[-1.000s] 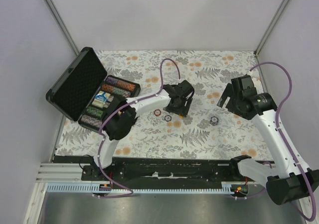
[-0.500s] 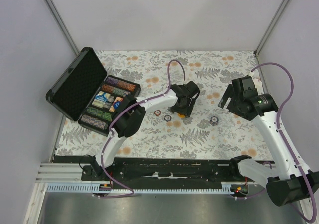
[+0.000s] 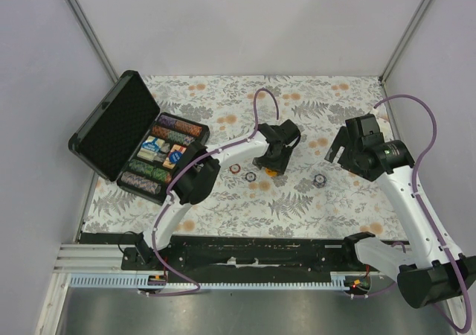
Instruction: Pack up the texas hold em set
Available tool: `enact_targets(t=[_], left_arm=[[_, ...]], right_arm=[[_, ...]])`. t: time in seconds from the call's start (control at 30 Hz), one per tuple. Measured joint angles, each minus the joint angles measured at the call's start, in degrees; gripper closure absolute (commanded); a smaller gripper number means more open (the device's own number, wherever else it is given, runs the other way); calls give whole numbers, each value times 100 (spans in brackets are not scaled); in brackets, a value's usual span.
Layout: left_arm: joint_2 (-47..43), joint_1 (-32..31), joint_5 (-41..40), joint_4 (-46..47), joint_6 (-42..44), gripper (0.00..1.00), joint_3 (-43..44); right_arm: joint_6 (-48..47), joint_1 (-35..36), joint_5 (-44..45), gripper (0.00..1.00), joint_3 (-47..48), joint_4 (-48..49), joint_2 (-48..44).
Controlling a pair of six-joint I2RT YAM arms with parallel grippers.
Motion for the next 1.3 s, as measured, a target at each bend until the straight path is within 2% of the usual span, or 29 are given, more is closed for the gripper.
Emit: enact_targets(t=[0.17,0.63,0.73,0.87,0.93,1.3], left_arm=[[79,-2,22,-52,-9,35,125],[264,-2,20,-203,-70,35,433],[297,-2,17,-227,-70,39,490],[319,-2,11,-227,-81,51,529],[319,-4,2,-229,-92,54,529],[313,-4,-28,-232,-109,52,529]], right_arm=[[-2,0,-35,2,0,2,0],[-2,0,-83,2,-28,22,-22],[-2,0,-85,2,-48,26,-26],[-2,0,-101,2,-72,35,-57],[-2,-2,-105,2,-74,37,-74],[-2,-20,-129,2,-74,42,-90]])
